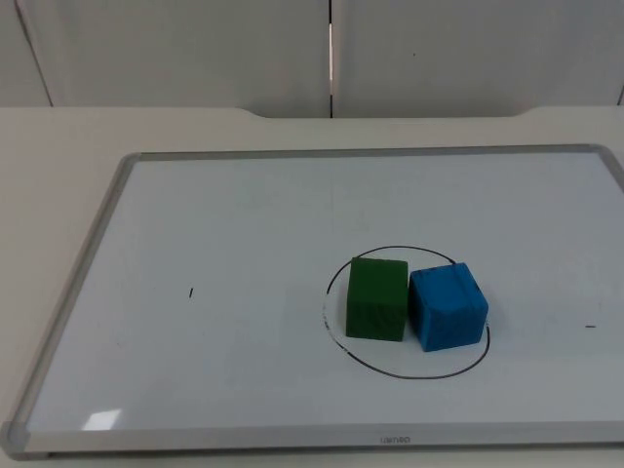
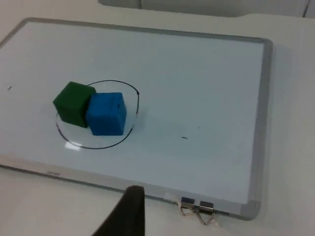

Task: Push the two cubes into the marked area.

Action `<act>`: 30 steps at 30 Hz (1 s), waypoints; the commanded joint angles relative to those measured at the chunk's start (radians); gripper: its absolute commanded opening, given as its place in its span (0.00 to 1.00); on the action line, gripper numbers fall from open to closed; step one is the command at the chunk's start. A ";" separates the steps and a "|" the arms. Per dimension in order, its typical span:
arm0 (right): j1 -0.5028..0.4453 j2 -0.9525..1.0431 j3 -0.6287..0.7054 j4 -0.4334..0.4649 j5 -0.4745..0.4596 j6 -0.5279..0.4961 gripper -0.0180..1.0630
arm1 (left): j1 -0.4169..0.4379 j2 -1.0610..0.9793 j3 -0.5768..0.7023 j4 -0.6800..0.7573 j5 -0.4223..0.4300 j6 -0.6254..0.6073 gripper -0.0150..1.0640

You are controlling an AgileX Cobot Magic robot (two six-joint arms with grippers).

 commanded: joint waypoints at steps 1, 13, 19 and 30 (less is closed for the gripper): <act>-0.035 -0.004 0.002 0.000 -0.009 0.006 0.99 | 0.003 -0.004 0.005 -0.012 -0.012 -0.004 0.99; -0.094 -0.004 0.002 0.000 -0.009 0.006 0.99 | 0.003 -0.004 0.005 -0.012 -0.012 -0.004 0.99; -0.094 -0.004 0.002 -0.002 -0.009 0.006 0.99 | 0.003 -0.004 0.005 -0.014 -0.011 -0.004 0.99; -0.094 -0.004 0.002 -0.002 -0.011 0.006 0.99 | 0.159 -0.004 0.005 -0.014 -0.011 -0.004 0.99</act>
